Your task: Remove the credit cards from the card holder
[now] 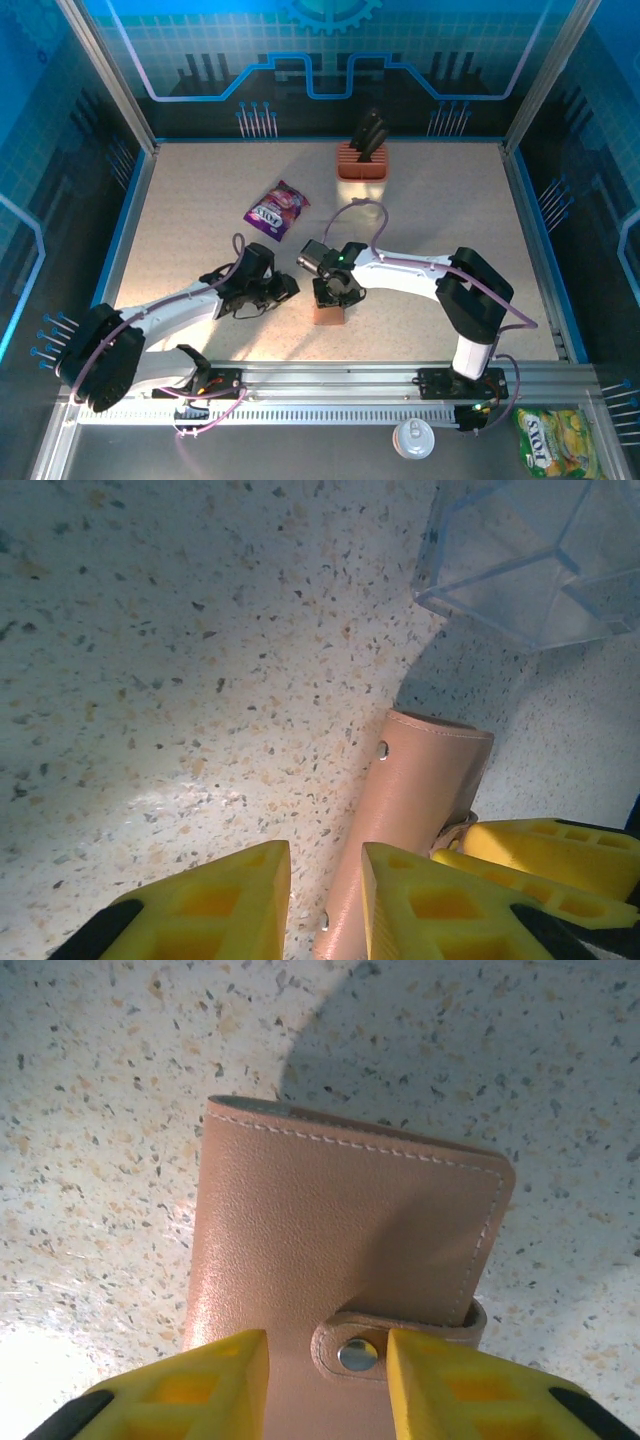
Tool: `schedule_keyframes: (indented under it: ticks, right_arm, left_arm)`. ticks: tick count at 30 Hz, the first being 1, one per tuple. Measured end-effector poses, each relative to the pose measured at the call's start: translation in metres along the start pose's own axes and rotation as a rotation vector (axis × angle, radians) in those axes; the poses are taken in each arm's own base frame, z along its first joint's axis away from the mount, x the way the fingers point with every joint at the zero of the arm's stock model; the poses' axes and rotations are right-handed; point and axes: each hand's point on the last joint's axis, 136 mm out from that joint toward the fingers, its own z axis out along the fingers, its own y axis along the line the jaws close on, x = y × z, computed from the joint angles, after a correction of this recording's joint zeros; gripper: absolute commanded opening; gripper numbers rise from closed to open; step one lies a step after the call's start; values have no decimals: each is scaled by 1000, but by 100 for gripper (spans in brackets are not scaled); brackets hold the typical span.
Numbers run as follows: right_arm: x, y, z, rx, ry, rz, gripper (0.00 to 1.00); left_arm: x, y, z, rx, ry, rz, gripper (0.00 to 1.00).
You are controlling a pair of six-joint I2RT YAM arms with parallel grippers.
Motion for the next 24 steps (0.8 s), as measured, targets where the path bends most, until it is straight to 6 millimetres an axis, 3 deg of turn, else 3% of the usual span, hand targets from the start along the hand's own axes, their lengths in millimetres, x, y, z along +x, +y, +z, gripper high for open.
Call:
schedule_keyframes:
  ticks: [14, 24]
  right_arm:
    - [4, -5, 9, 40, 25, -19, 35]
    - [4, -6, 11, 45, 23, -23, 20]
  left_arm:
    - [0, 1, 0, 1, 0, -1, 26]
    - [5, -3, 6, 21, 39, 2, 24]
